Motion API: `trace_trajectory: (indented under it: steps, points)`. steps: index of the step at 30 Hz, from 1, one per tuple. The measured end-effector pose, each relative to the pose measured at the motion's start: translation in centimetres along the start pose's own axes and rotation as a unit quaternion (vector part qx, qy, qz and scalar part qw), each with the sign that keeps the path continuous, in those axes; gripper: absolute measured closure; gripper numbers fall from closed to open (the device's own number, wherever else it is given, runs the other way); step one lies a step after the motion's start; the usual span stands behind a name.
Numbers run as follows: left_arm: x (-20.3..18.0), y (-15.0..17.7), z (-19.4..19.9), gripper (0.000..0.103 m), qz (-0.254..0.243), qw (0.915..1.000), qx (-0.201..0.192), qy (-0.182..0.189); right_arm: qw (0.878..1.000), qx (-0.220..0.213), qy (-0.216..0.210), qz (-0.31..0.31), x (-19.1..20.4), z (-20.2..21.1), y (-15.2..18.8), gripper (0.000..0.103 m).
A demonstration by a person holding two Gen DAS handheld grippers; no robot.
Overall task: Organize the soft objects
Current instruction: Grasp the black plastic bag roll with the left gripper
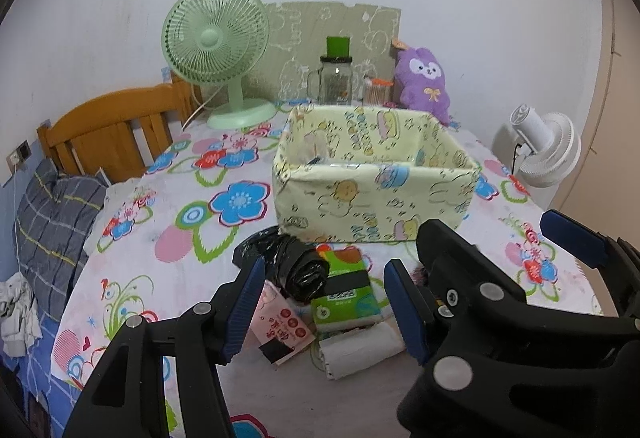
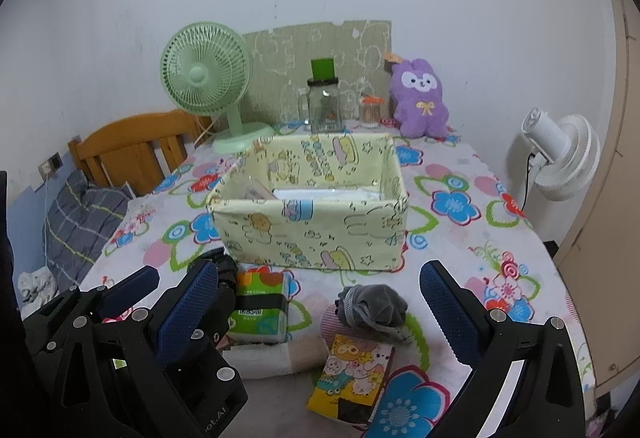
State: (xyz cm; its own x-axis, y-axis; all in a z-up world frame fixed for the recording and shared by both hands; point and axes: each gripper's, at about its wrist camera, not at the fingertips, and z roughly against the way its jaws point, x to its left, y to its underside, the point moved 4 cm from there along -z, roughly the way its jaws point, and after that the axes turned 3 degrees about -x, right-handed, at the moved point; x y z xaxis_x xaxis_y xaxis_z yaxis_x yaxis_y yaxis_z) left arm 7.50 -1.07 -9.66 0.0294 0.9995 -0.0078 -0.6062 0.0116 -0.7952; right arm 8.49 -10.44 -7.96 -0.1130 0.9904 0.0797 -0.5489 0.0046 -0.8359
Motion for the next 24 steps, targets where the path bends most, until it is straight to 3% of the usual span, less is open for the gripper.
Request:
trace_trajectory:
  steps: [24]
  points:
    - [1.5,1.4,-5.3,0.055,0.012,0.9982,0.058,-0.007,0.998,0.054,0.004,0.021,0.5,-5.0,1.7,0.009]
